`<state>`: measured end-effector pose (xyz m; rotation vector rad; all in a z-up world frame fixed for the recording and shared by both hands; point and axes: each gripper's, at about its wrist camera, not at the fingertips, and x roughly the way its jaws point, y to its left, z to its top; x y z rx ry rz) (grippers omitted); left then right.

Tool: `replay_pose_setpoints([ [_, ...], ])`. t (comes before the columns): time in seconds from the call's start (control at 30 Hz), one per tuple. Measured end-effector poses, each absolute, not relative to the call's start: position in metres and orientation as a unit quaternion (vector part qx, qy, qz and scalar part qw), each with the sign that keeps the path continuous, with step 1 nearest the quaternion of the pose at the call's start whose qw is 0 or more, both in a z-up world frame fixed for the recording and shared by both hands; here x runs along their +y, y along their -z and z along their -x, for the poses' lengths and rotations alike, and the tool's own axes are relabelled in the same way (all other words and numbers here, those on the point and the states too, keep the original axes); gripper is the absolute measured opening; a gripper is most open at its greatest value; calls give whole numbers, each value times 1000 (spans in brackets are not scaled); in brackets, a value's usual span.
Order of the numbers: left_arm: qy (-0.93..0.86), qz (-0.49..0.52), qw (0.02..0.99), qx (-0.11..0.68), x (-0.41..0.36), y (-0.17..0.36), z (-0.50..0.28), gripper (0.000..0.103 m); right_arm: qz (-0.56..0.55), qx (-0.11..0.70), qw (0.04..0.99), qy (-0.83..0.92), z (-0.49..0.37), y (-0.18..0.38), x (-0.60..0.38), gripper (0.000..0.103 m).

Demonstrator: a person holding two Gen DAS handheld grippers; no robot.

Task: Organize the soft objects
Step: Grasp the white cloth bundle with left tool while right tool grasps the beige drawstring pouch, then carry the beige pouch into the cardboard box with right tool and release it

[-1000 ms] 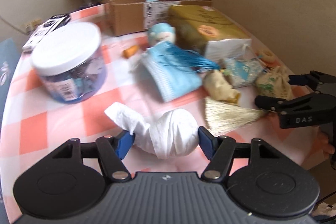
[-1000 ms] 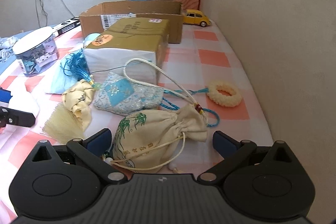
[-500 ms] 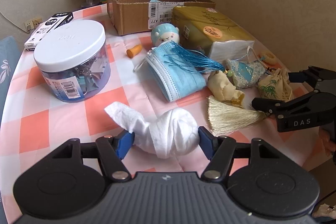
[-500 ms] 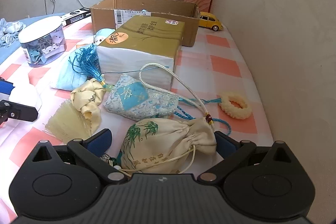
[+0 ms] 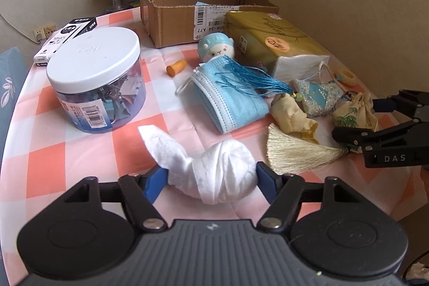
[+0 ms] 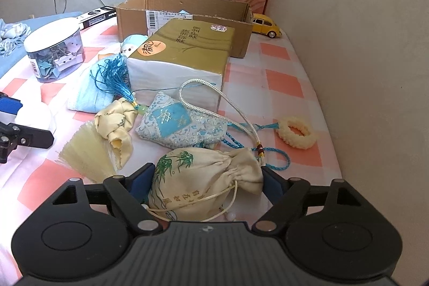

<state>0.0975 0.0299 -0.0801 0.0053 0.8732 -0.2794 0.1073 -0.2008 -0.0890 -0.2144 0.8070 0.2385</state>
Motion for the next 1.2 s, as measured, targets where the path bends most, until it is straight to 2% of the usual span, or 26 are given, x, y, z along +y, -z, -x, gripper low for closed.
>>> replay_pose_setpoints([
  [0.1, 135, 4, 895, 424, 33, 77, -98, 58, 99, 391, 907, -118, -103, 85, -203, 84],
  [0.17, 135, 2, 895, 425, 35, 75, -96, 56, 94, 391, 908, -120, -100, 82, -205, 84],
  [0.43, 142, -14, 899, 414, 39, 57, -87, 56, 71, 381, 913, -125, -90, 61, -212, 83],
  [0.8, 164, -12, 903, 398, 38, 46, -75, 56, 51, 329, 933, -134, -81, 6, -219, 83],
  [1.2, 177, -32, 903, 391, 44, 41, -64, 56, 45, 322, 940, -104, -126, -39, -212, 83],
])
